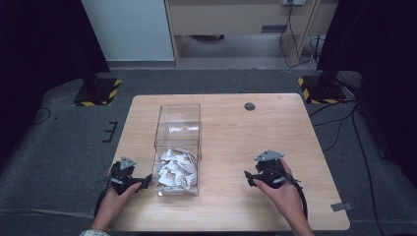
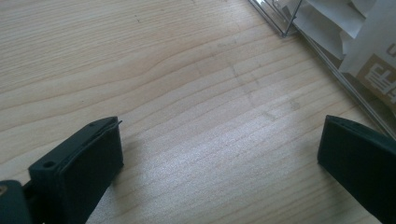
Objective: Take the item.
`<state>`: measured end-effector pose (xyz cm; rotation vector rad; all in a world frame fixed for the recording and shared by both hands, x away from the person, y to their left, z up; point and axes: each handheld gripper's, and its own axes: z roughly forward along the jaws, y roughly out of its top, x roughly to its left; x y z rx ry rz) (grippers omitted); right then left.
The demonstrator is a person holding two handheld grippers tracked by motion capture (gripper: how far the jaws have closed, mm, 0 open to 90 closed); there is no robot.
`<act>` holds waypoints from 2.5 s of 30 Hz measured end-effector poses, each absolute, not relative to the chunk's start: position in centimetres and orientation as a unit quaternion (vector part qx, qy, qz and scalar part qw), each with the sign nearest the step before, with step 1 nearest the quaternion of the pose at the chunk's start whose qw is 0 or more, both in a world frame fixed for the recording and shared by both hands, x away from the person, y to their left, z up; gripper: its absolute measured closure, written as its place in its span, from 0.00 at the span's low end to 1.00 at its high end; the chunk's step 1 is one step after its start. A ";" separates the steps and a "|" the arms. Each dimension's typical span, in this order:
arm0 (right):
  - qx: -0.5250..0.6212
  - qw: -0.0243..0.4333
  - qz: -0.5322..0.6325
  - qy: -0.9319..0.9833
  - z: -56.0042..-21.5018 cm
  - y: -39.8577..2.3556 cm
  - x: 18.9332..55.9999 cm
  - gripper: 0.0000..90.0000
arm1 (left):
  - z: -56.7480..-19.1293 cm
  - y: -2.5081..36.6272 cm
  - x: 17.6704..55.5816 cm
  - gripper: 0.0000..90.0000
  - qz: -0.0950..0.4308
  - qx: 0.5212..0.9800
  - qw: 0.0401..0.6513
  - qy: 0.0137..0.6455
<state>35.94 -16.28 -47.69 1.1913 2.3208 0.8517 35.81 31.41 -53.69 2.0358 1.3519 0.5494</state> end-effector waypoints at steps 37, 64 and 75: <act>0.356 0.182 0.321 0.858 -41.8 -10.7 36.8 0.42 | -53.7 31.4 35.8 0.00 0.208 0.772 0.313 0.513; 0.325 0.170 0.348 0.863 -38.4 -7.0 37.6 0.61 | -53.7 31.4 35.8 0.00 0.209 0.772 0.313 0.513; 0.310 0.160 0.359 0.866 -37.8 -5.6 37.7 0.69 | -53.7 31.3 35.8 0.00 0.209 0.772 0.313 0.513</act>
